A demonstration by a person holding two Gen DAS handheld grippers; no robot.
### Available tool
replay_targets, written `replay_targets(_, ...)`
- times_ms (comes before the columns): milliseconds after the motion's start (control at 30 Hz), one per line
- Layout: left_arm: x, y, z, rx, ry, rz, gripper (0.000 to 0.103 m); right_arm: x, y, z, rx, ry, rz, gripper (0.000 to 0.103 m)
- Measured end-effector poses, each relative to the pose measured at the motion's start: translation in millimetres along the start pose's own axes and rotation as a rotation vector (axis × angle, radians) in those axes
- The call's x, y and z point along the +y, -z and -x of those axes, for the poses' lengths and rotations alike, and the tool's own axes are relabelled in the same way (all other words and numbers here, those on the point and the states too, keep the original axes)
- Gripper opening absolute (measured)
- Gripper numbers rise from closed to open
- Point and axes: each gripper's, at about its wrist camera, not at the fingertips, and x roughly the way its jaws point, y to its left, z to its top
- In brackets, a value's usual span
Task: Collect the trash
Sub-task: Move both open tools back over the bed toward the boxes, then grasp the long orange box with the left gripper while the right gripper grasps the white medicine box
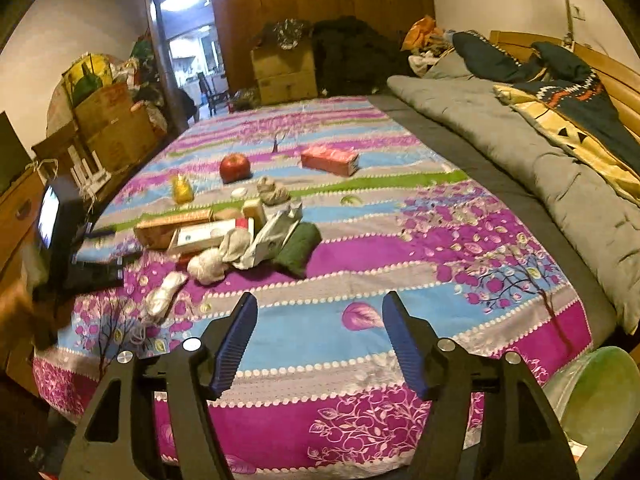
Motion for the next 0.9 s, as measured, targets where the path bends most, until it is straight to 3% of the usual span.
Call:
replay_targets(67, 16, -10, -24, 0.022, 0.061, -0.107, 0.07, 2, 3, -9, 0.031, 0.004, 0.0, 0.066)
replay_targets(167, 25, -22, -50, 0.045, 0.087, -0.275, 0.07, 1, 7, -17, 0.068, 0.011, -0.012, 0.066)
replay_targets(333, 22, -36, -79, 0.076, 0.173, -0.416, 0.07, 3, 13, -30, 0.126, 0.011, -0.019, 0.066)
replay_targets(367, 18, -35, -83, 0.091, 0.187, -0.434, 0.06, 5, 14, -33, 0.136, 0.009, -0.017, 0.066)
replay_targets(400, 11, -33, -90, 0.13, 0.218, -0.465, 0.041, 6, 14, -36, 0.144, 0.004, -0.016, 0.066)
replay_targets(433, 2, -29, -93, 0.151, 0.221, -0.502, 0.028, 7, 13, -37, 0.148, -0.003, -0.02, 0.066)
replay_targets(467, -3, -25, -91, 0.157, 0.227, -0.519, 0.026, 7, 12, -40, 0.149, -0.009, -0.023, 0.066)
replay_targets(700, -42, 5, -4, 0.016, 0.38, -0.475, 0.026, 1, 6, -47, 0.139, -0.009, -0.033, 0.065)
replay_targets(767, -59, 19, 14, 0.013, 0.346, -0.475, 0.026, -1, 4, -50, 0.145, -0.013, -0.037, 0.061)
replay_targets(900, -25, 36, 41, 0.021, 0.444, -0.226, 0.026, 5, 3, -49, 0.152, -0.053, -0.025, 0.059)
